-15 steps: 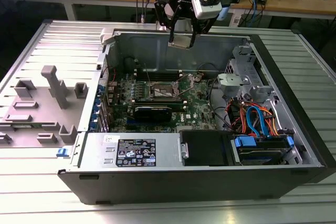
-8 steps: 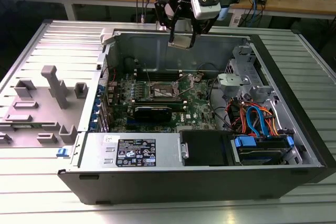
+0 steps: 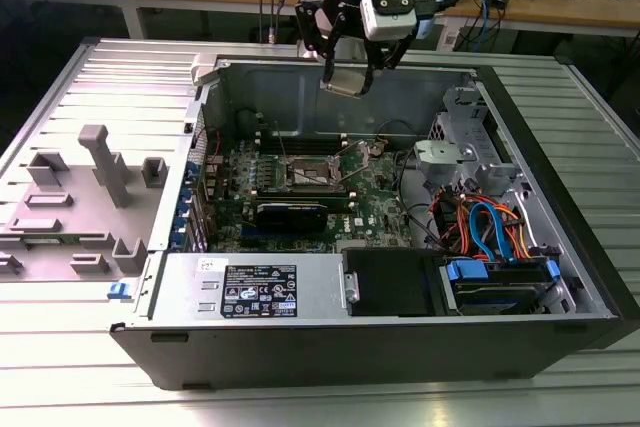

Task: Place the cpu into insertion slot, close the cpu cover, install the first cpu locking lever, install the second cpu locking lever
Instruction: 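Place the cpu into insertion slot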

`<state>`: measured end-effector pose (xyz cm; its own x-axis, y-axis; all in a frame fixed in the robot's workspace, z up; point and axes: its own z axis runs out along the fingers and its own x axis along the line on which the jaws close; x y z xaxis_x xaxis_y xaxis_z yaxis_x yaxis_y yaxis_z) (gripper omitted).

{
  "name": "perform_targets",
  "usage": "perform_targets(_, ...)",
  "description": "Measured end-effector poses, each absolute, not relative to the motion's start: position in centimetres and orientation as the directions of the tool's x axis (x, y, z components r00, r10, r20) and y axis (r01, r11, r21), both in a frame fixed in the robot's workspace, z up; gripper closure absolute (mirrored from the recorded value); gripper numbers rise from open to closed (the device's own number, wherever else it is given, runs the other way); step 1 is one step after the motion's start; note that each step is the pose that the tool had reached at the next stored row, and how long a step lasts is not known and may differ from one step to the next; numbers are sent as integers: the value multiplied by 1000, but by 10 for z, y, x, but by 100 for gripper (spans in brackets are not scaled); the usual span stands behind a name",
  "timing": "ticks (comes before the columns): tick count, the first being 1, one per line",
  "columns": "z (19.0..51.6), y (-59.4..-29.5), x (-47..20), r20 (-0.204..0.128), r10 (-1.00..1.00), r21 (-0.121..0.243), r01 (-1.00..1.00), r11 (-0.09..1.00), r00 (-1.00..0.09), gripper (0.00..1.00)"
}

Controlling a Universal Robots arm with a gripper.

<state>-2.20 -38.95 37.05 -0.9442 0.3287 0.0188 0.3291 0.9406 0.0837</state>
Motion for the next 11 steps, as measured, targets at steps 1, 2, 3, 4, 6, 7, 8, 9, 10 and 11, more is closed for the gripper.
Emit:
perform_targets(1, 370, -390, -22, 19, 346, 84, 347, 934, -938, 46)
perform_targets(2, 370, -390, -22, 19, 364, 83, 364, 928, -931, 46)
perform_targets(3, 370, -390, -22, 19, 379, 83, 379, 921, -925, 46)
perform_targets(4, 370, -390, -22, 19, 396, 84, 397, 914, -918, 46)
perform_targets(6, 370, -390, -22, 19, 411, 83, 411, 908, -911, 46)
perform_targets(7, 370, -390, -22, 19, 411, 83, 411, 908, -911, 46)
perform_targets(8, 370, -390, -22, 19, 412, 84, 412, 908, -911, 46)
perform_targets(9, 370, -390, -22, 19, 412, 84, 412, 908, -911, 46)
perform_targets(10, 370, -390, -22, 19, 412, 84, 412, 908, -911, 46)
perform_targets(11, 370, -390, -22, 19, 412, 83, 412, 907, -911, 46)
